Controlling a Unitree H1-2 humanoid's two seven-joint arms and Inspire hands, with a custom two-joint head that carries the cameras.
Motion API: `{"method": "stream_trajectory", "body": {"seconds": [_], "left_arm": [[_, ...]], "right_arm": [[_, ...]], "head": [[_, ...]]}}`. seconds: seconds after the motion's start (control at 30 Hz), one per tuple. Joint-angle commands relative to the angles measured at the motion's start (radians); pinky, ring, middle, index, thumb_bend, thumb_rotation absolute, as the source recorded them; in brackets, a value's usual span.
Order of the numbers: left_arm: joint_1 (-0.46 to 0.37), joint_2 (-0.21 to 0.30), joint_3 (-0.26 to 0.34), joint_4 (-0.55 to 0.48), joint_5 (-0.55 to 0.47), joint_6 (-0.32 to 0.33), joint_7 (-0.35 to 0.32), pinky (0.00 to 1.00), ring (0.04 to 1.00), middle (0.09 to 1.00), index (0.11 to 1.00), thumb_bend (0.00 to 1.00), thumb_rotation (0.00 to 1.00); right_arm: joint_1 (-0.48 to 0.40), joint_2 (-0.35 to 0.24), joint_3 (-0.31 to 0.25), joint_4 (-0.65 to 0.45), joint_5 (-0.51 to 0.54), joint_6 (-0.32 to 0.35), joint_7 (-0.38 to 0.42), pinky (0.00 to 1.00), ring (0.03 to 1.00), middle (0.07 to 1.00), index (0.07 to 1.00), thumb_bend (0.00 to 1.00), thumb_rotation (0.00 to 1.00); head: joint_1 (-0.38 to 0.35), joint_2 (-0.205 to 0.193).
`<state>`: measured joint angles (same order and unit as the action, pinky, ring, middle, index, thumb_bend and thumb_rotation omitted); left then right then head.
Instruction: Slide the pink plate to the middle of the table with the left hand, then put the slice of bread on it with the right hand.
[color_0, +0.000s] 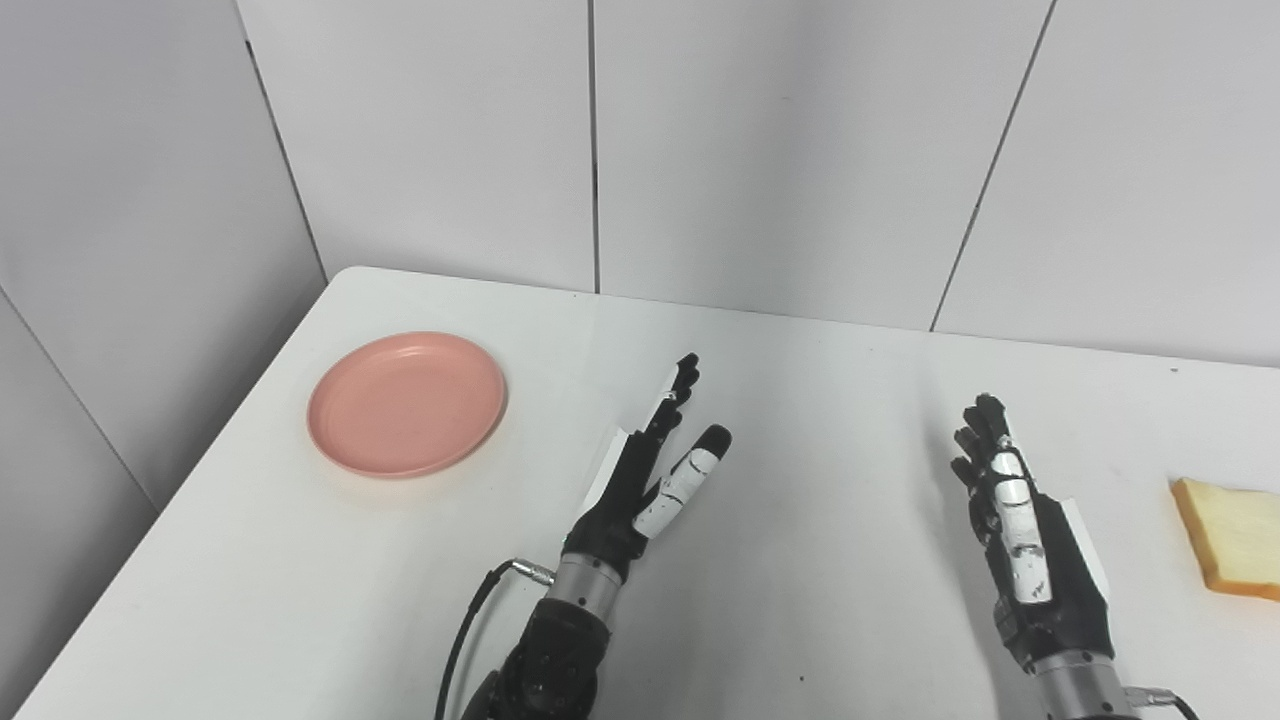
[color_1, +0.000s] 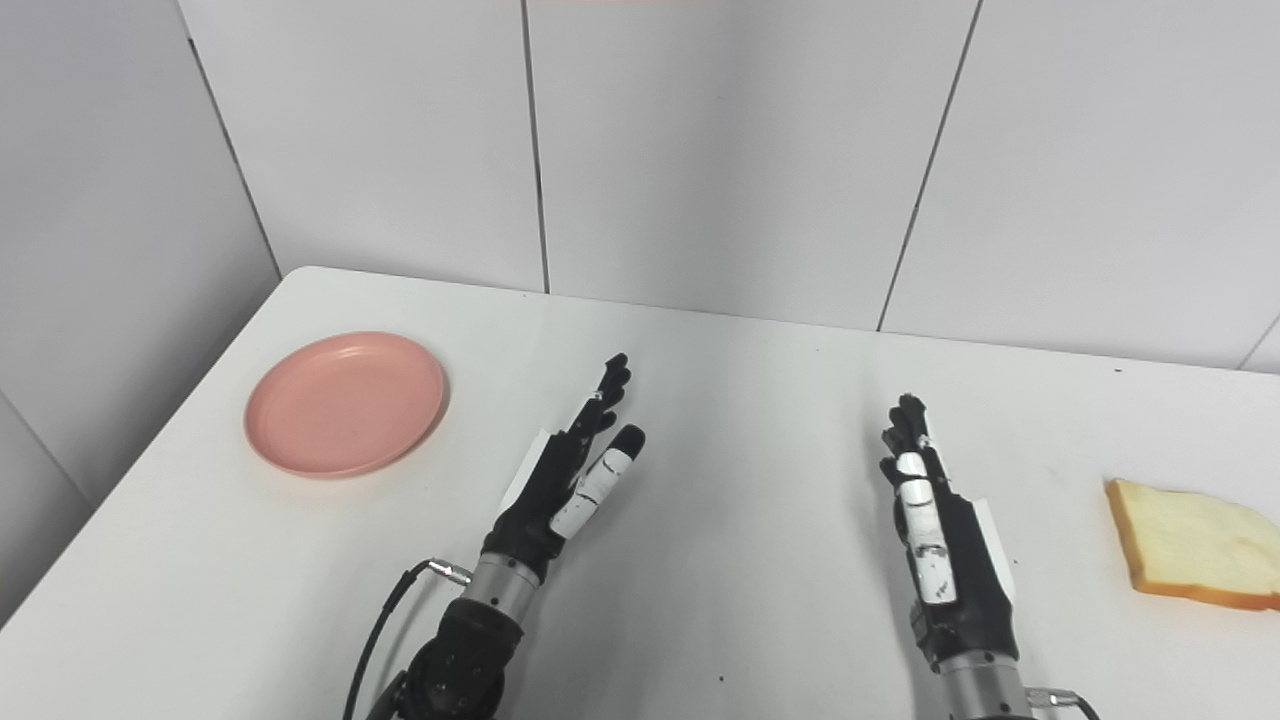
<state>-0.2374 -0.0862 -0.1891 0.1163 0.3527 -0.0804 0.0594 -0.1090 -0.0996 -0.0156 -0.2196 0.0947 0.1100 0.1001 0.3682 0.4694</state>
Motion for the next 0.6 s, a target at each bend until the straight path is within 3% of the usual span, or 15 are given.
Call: {"method": "stream_trajectory", "body": {"seconds": [0.0,0.17,0.37,0.57], "left_arm": [[-0.030,0.000,-0.002,-0.048,-0.001,-0.018,0.007,0.95,0.977,0.978,0.970,0.83,1.00],[-0.031,0.016,0.001,-0.082,-0.018,0.003,-0.021,0.94,0.977,0.980,0.975,0.83,1.00],[-0.042,0.038,0.004,-0.161,0.004,0.101,-0.050,0.94,0.973,0.979,0.989,0.86,1.00],[-0.071,0.070,0.028,-0.244,0.009,0.140,-0.058,0.94,0.970,0.974,0.981,0.84,1.00]], "right_arm": [[-0.018,0.011,0.002,-0.035,0.007,-0.009,-0.003,1.00,1.000,1.000,1.000,0.26,1.00],[-0.016,0.013,0.007,-0.037,-0.004,-0.008,-0.006,1.00,1.000,1.000,1.000,0.27,1.00],[-0.018,0.020,0.006,-0.035,0.005,-0.010,-0.008,1.00,1.000,1.000,1.000,0.23,1.00],[-0.021,0.025,0.006,-0.030,0.012,-0.014,-0.006,1.00,1.000,1.000,1.000,0.23,1.00]], "head": [[0.006,0.001],[0.023,-0.002],[0.051,-0.008],[0.054,-0.015]]}}
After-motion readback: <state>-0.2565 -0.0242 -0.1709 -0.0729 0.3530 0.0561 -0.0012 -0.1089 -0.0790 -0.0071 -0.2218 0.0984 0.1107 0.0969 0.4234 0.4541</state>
